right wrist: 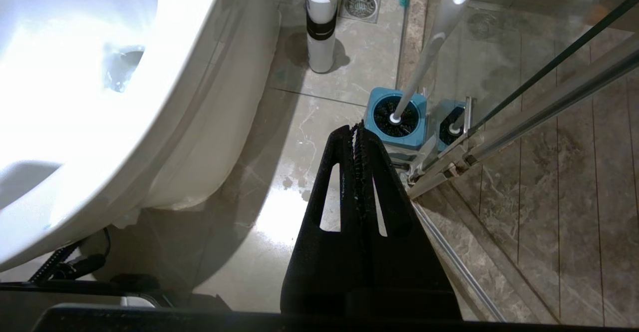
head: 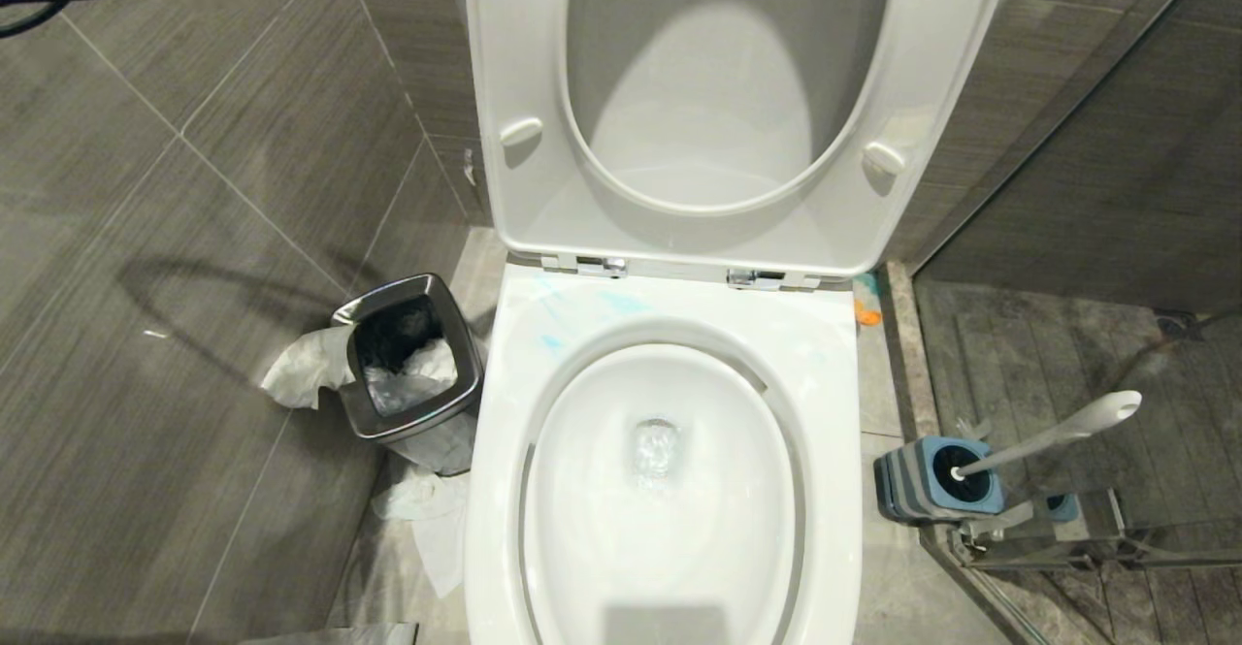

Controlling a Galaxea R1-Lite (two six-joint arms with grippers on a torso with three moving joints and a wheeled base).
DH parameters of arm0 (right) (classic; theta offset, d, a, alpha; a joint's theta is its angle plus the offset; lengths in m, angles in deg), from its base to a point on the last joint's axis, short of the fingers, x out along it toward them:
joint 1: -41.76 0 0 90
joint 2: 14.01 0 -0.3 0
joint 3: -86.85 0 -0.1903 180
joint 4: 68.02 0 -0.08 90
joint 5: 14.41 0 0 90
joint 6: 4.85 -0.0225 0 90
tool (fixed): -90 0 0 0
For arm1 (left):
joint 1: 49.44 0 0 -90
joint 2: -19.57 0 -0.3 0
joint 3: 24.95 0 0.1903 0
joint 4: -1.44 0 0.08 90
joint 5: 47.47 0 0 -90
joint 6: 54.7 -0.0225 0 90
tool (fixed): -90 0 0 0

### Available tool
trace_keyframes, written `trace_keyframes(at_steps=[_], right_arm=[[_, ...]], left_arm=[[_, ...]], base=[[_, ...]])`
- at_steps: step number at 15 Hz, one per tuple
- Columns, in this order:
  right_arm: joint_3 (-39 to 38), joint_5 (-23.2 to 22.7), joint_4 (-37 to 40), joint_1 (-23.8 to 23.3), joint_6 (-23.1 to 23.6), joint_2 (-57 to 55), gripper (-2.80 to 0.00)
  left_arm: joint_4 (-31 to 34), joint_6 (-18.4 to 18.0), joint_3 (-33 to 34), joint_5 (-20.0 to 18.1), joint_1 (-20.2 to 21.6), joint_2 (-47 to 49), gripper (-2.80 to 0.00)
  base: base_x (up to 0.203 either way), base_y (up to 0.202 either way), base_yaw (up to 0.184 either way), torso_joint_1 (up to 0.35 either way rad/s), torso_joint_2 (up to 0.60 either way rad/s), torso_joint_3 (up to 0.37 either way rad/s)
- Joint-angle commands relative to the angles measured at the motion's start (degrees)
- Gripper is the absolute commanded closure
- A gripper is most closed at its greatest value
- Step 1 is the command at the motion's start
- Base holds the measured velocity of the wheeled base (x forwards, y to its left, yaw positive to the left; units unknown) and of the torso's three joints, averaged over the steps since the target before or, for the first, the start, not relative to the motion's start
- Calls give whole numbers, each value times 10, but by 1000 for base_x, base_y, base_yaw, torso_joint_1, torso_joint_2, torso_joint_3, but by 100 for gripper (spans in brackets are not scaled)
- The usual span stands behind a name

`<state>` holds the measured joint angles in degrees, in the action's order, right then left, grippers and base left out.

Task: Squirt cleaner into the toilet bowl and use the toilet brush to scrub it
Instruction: Close the toilet lid

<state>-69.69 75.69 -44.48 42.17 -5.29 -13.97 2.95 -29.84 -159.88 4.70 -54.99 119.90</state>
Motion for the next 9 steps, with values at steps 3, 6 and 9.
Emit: trace_keyframes(at_steps=[3,6,9], right_arm=[[0,0,0,0,0,0,0],[0,0,0,0,0,0,0],[0,0,0,0,0,0,0]], left_arm=[[-43,22,-1,-31,-8,29,0],[-85,19,-1,-50,-19,42,0],[-120,7,-2,-58,-29,62,0]], base=[[0,0,0,0,0,0],[0,0,0,0,0,0],[0,0,0,0,0,0]])
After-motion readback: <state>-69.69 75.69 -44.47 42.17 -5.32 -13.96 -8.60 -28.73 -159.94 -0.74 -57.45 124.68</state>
